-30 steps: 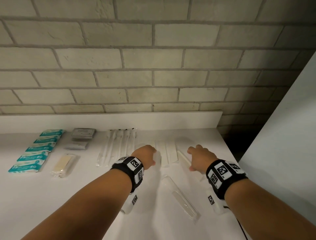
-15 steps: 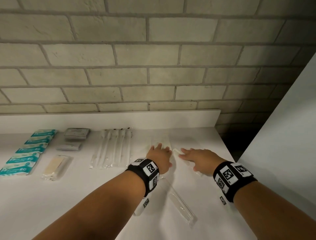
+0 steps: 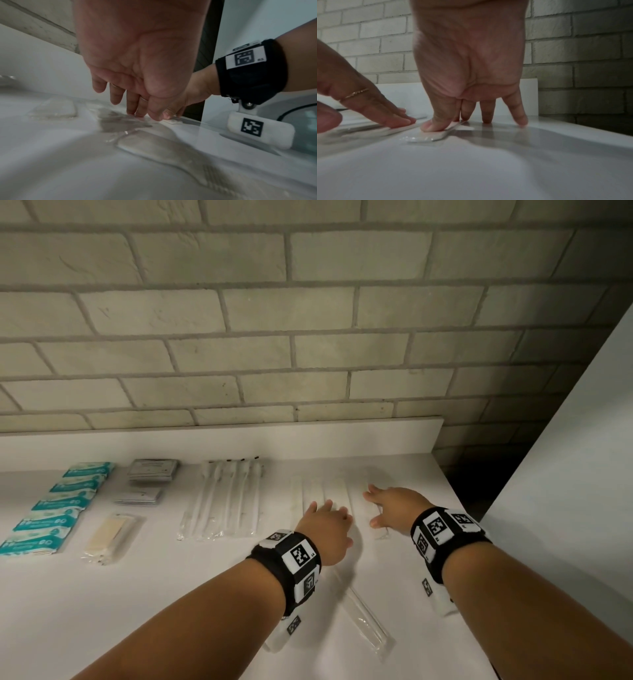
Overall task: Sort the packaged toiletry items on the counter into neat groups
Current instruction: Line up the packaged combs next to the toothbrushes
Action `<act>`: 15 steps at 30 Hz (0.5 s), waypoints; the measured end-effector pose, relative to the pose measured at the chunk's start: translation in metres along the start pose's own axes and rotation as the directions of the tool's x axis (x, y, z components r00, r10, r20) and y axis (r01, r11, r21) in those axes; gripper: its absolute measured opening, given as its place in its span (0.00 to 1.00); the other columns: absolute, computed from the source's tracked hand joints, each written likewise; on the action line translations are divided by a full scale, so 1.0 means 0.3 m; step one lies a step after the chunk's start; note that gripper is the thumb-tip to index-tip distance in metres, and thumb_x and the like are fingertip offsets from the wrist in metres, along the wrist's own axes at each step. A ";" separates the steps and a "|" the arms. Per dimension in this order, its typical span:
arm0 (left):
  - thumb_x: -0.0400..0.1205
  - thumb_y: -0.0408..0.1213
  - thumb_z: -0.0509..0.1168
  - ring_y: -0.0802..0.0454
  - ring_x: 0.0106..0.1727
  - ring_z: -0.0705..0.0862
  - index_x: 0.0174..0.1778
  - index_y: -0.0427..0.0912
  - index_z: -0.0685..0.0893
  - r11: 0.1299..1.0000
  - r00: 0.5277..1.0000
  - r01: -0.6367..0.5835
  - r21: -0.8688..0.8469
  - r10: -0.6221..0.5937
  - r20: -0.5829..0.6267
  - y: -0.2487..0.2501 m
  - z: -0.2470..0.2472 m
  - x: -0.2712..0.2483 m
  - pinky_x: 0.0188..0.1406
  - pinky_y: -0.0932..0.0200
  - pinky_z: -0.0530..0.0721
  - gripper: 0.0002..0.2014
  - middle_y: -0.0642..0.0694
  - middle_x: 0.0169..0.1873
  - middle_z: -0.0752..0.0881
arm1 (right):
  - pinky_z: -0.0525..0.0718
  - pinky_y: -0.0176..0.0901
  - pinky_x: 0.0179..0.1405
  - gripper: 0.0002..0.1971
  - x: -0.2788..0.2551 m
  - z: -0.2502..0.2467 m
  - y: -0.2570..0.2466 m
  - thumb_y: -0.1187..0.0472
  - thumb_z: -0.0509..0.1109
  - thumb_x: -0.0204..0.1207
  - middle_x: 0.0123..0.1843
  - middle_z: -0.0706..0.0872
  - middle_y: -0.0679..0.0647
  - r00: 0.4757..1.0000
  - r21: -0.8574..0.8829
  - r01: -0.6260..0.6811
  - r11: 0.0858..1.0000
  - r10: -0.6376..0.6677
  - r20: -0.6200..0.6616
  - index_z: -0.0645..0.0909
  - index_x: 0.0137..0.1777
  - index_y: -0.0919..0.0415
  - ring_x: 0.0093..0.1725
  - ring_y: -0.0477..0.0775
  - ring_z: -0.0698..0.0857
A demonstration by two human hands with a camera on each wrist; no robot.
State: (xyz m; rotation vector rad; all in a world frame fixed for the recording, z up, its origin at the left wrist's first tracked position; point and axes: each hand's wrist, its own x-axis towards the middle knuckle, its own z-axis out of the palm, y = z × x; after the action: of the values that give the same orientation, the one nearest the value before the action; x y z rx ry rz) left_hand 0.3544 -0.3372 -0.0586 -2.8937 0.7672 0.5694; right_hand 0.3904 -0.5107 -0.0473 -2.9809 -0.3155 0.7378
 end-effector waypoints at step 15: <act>0.82 0.27 0.52 0.42 0.85 0.51 0.84 0.51 0.55 0.998 0.989 0.037 0.056 -0.044 0.142 -0.010 -0.080 -0.031 0.82 0.36 0.48 0.33 0.49 0.84 0.56 | 0.84 0.49 0.57 0.32 -0.308 0.118 -0.265 0.44 0.75 0.71 0.62 0.80 0.56 0.997 0.056 0.025 0.998 -0.029 0.075 0.72 0.69 0.59 0.56 0.57 0.83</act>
State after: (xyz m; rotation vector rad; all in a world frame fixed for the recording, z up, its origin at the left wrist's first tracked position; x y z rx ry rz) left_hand 0.3562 -0.3348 -0.0328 -2.7761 0.6911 0.7314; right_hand 0.2792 -0.4522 -0.0282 -2.8962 -0.3328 0.8438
